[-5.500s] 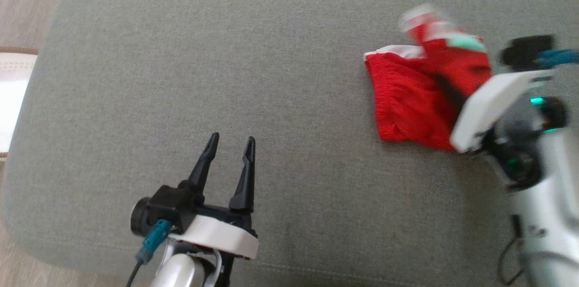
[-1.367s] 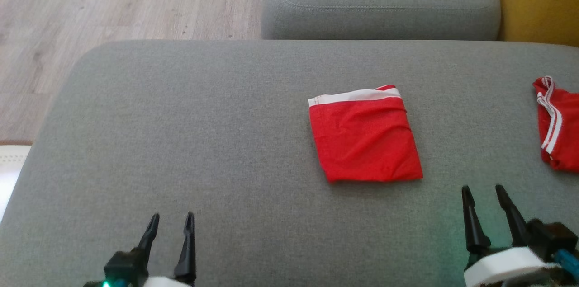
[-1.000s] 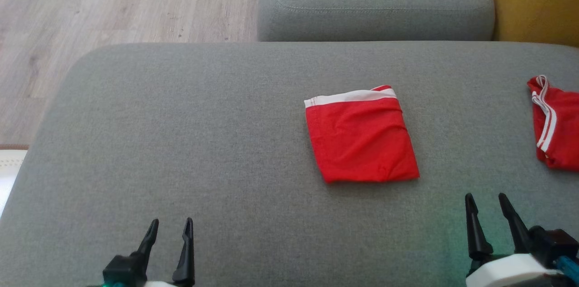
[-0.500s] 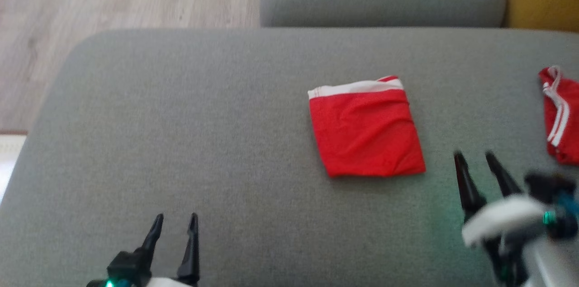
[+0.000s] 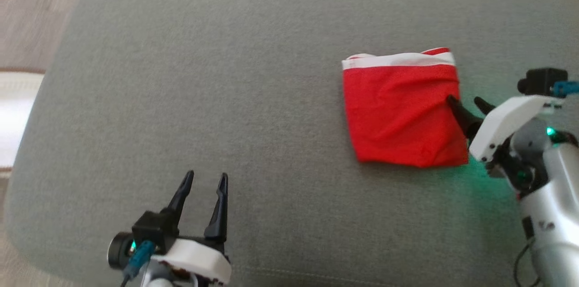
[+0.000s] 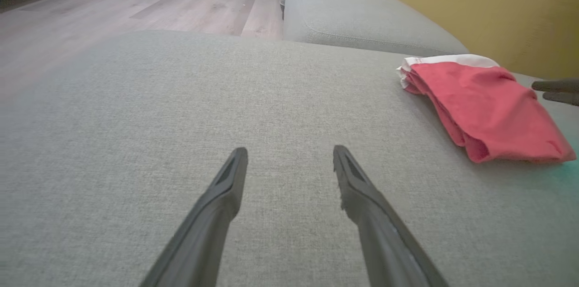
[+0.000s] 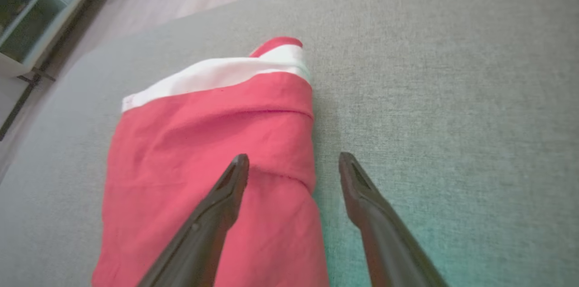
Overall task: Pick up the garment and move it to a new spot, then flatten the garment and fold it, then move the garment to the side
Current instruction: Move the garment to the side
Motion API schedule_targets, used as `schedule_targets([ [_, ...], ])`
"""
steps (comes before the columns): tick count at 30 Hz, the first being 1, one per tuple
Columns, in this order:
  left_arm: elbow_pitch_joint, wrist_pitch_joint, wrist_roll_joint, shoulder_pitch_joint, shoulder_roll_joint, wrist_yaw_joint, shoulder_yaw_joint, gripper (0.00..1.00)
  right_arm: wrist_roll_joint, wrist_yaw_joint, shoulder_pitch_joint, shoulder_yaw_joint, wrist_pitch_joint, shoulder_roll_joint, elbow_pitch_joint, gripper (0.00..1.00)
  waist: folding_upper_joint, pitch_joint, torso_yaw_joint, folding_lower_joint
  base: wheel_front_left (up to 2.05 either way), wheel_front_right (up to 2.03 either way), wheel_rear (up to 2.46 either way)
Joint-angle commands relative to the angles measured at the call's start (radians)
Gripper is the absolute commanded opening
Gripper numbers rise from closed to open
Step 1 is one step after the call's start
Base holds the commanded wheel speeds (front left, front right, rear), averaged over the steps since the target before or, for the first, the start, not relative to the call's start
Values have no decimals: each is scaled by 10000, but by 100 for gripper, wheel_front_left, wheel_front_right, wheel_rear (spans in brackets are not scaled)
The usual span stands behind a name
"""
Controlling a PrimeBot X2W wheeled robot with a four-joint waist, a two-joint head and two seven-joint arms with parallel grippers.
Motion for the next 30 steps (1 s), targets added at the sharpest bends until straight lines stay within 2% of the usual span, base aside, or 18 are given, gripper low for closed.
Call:
schedule_targets([
  [1,-284,-122,-120,-503,-33,128,188,100,-205,-7,-674,53,246,-244,30,100,1,344,353,-2,0,0,0],
  [7,-312,-122,-203,-696,-33,275,35,100,-240,-7,-1299,-324,1127,137,1266,100,1,591,510,-2,0,0,0],
  [8,-321,-122,-205,-717,-33,298,30,100,-140,-7,-1364,-384,1115,205,1314,32,1,616,478,-2,0,0,0],
  [9,-336,-122,-195,-744,-33,314,39,100,19,-7,-1425,-498,1064,311,1342,0,1,637,403,-2,0,0,0],
  [14,-489,-122,-69,-822,-33,324,214,100,526,-7,-1675,-677,661,510,1151,0,1,715,-481,-2,0,0,0],
  [19,-594,-122,184,-978,-33,176,380,100,430,-7,-1832,-754,221,99,1027,0,1,823,-1694,-2,0,0,0],
  [20,-617,-122,287,-1085,-33,116,464,100,294,-7,-1938,-843,13,-116,1005,0,1,930,-2139,-2,0,0,0],
  [25,-649,-122,523,-1339,-33,-53,533,100,-65,-7,-2310,-1022,-420,-581,946,0,1,1217,-2716,-2,0,0,0],
  [30,-605,-122,723,-1570,-34,-160,619,100,-966,-7,-3052,-1180,-1072,-1105,1141,0,1,1583,-2913,-2,0,0,0],
])
